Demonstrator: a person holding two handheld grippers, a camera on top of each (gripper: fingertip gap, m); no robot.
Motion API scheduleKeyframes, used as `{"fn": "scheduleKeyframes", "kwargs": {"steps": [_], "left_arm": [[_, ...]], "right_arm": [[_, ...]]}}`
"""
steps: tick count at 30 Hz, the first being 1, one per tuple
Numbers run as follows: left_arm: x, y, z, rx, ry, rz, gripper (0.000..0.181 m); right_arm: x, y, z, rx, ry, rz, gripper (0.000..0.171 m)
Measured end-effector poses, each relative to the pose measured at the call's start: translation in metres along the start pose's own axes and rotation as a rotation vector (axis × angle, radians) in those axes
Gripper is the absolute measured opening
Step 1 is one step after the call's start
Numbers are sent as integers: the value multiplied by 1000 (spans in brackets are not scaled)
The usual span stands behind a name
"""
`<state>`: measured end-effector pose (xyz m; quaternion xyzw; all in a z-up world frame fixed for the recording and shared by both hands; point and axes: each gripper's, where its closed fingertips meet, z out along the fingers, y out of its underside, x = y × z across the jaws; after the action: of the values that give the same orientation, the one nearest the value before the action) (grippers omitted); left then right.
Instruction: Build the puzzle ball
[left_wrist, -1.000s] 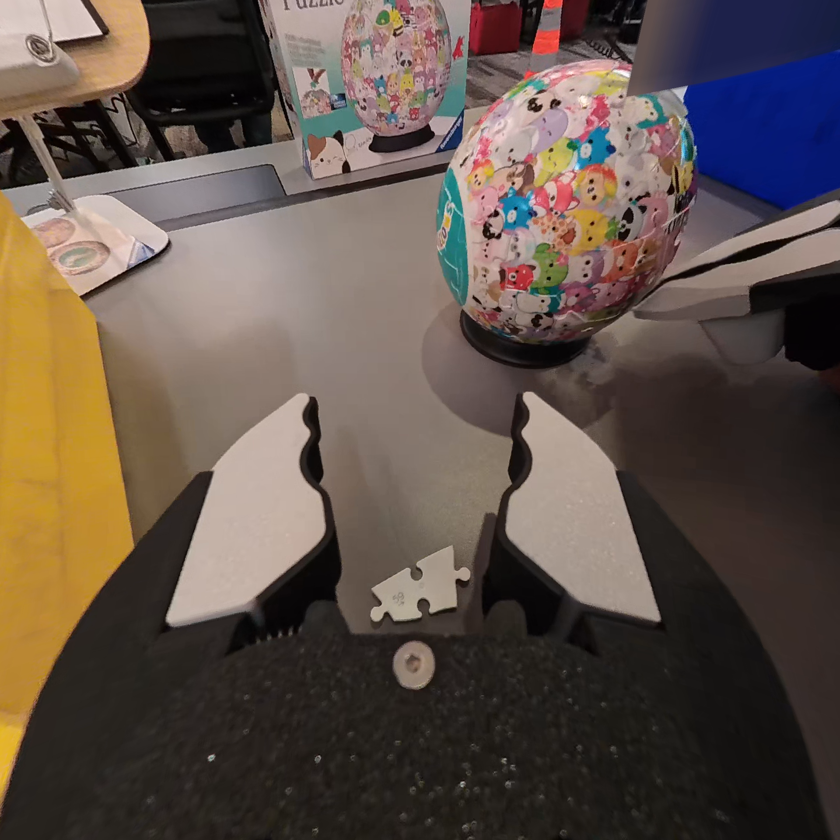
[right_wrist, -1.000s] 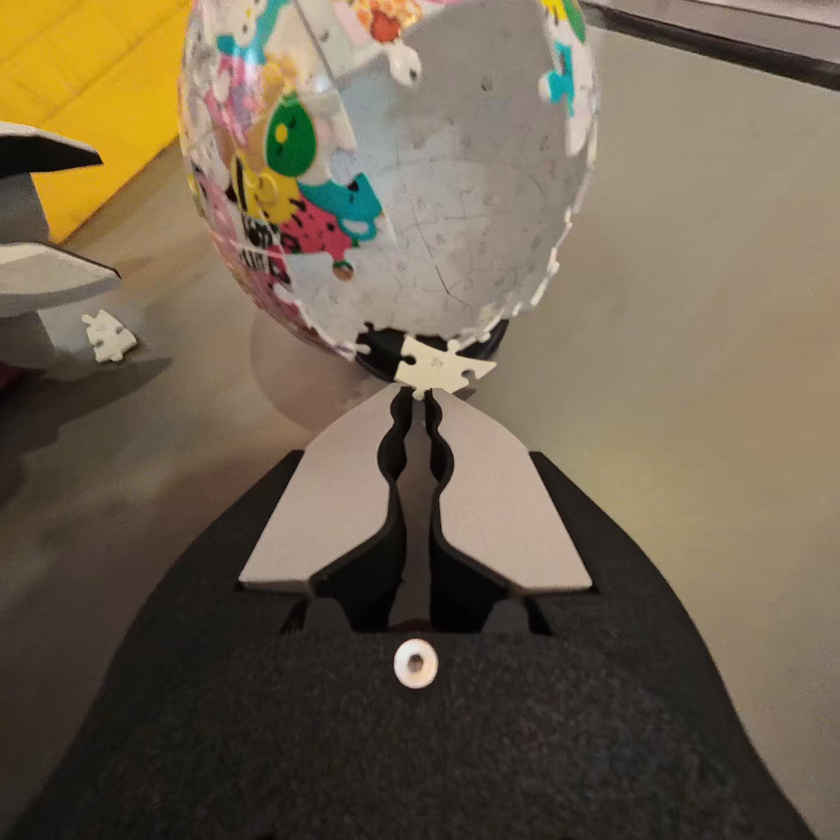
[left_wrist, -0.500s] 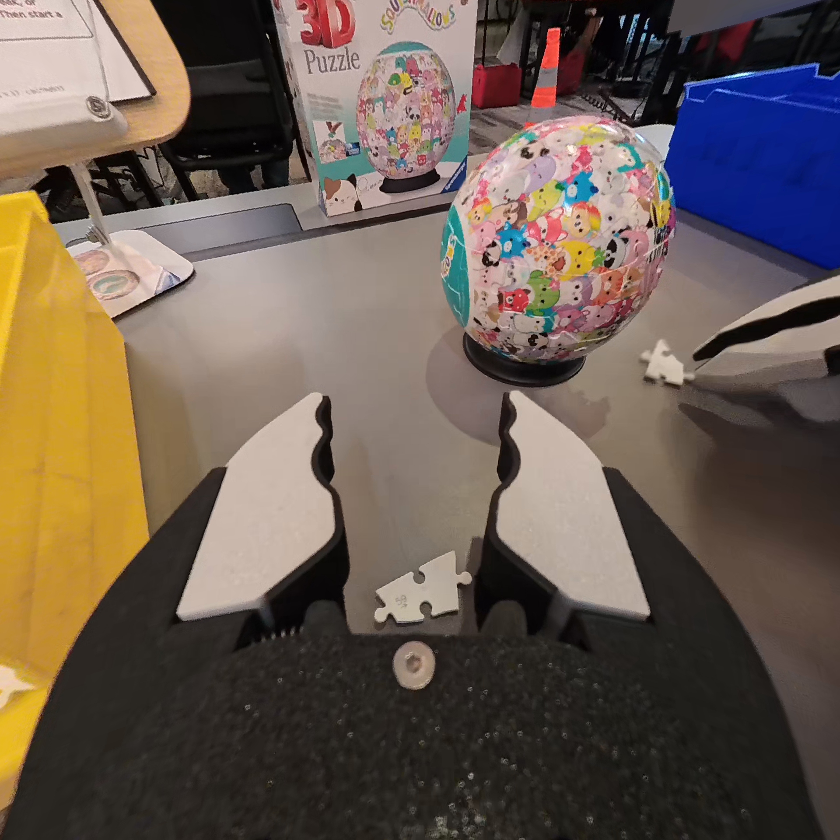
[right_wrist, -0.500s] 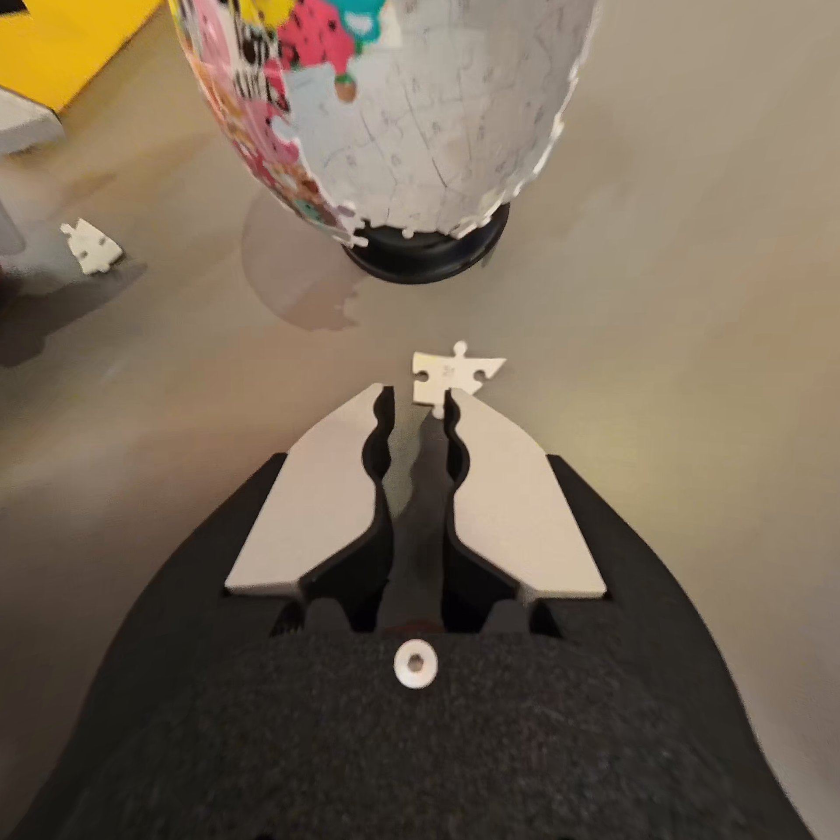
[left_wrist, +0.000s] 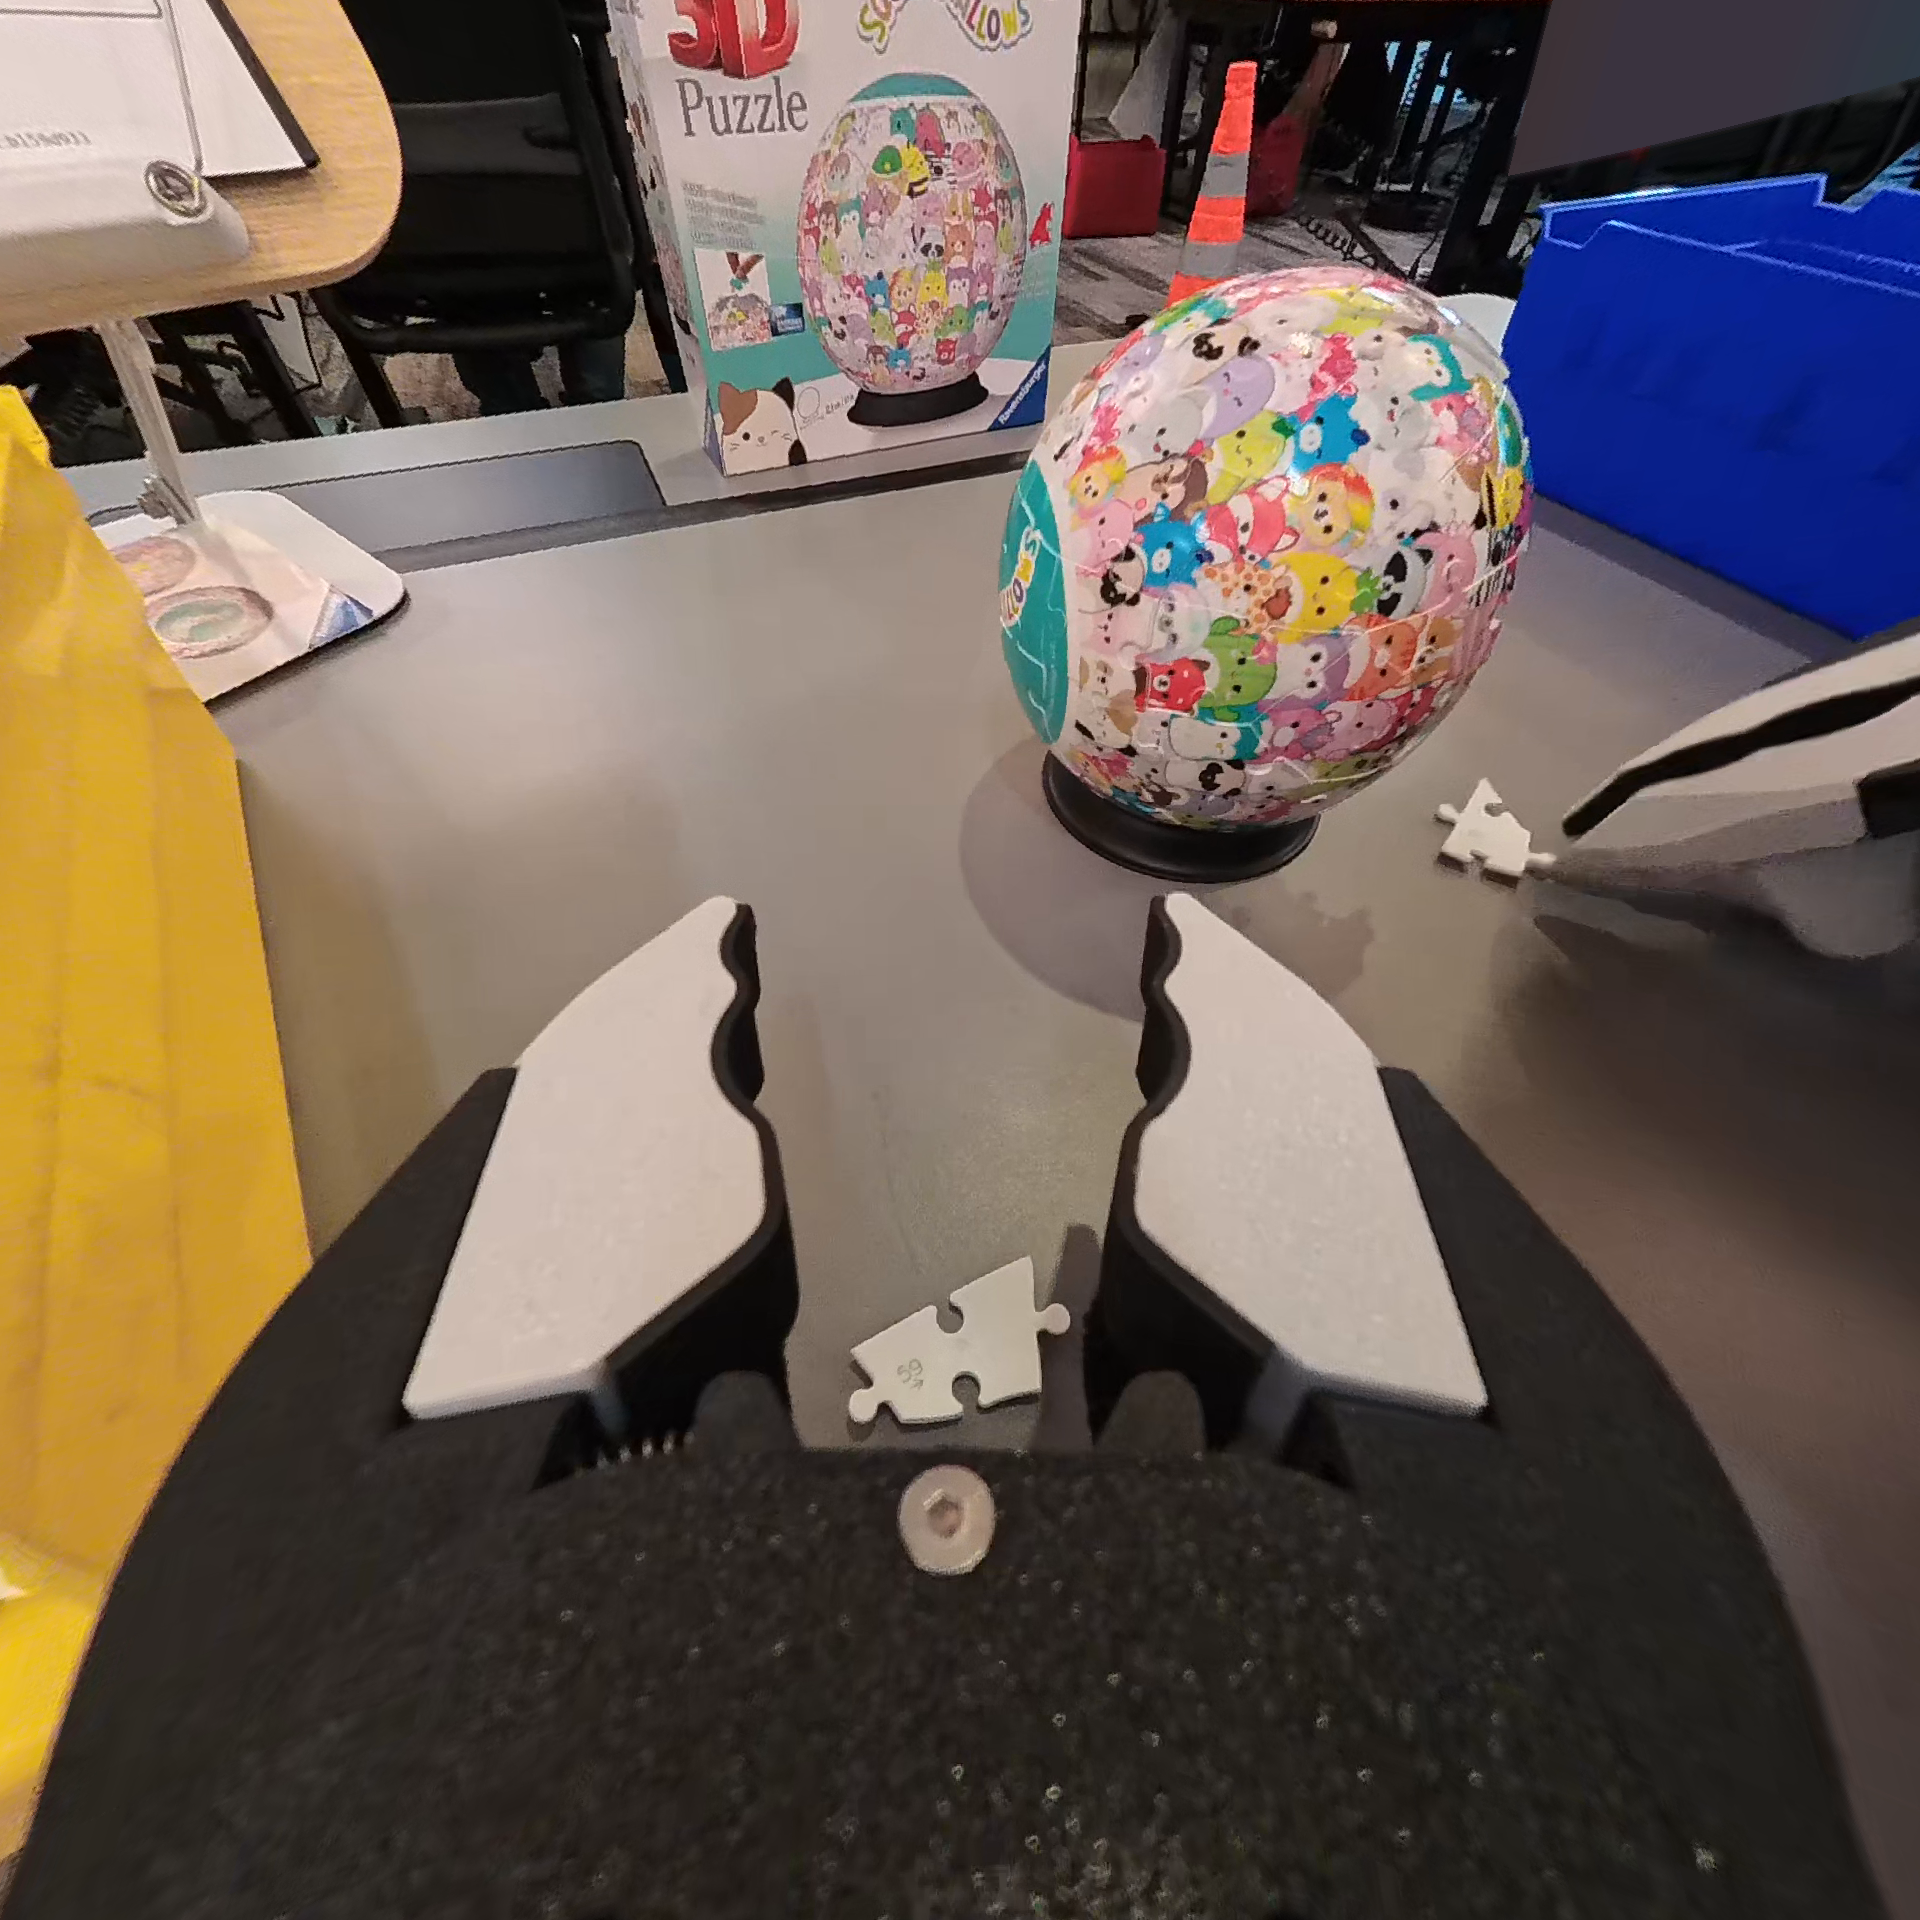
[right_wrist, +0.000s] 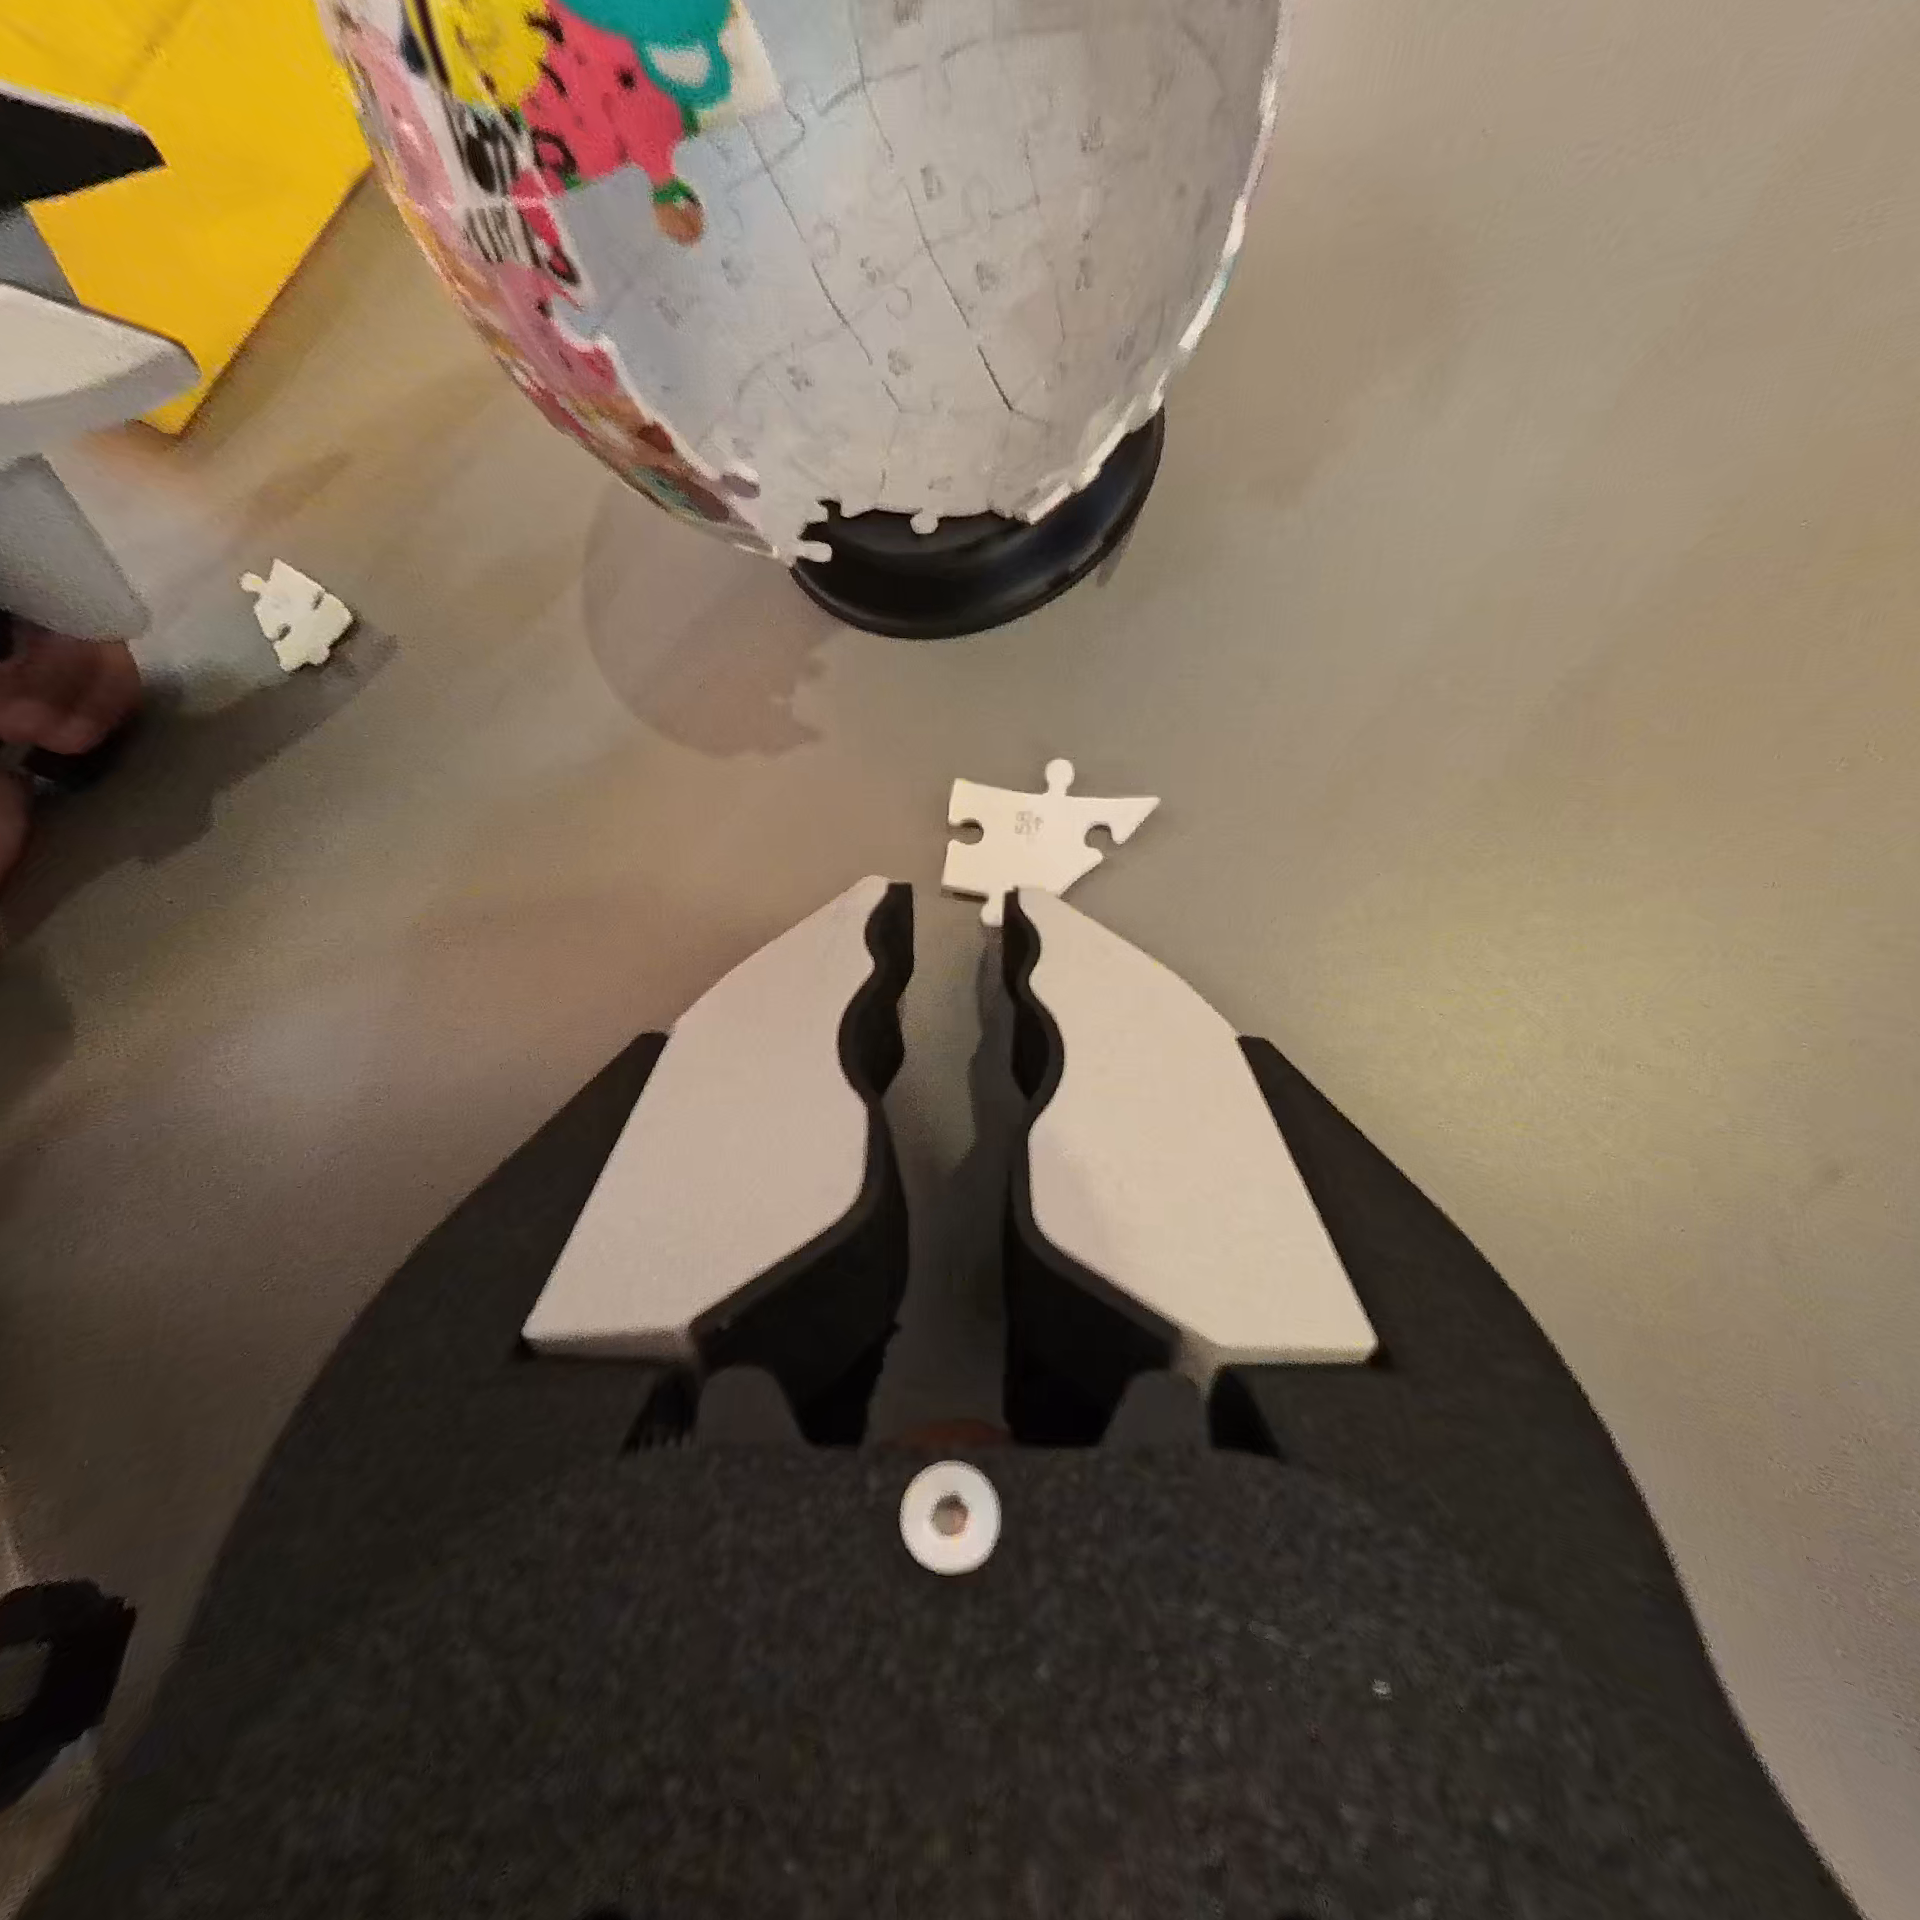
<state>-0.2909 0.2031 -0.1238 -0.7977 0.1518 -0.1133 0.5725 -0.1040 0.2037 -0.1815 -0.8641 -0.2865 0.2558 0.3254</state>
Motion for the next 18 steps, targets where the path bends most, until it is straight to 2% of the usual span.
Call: {"fn": "scheduleKeyframes", "kwargs": {"steps": [13,18], "left_arm": [[2,4,3,-30,-1,17,71],[2,4,4,-35,1,16,71]], "right_arm": [[1,6,4,-34,13,-12,13],[16,6,2,-35,82,-10,13]]}}
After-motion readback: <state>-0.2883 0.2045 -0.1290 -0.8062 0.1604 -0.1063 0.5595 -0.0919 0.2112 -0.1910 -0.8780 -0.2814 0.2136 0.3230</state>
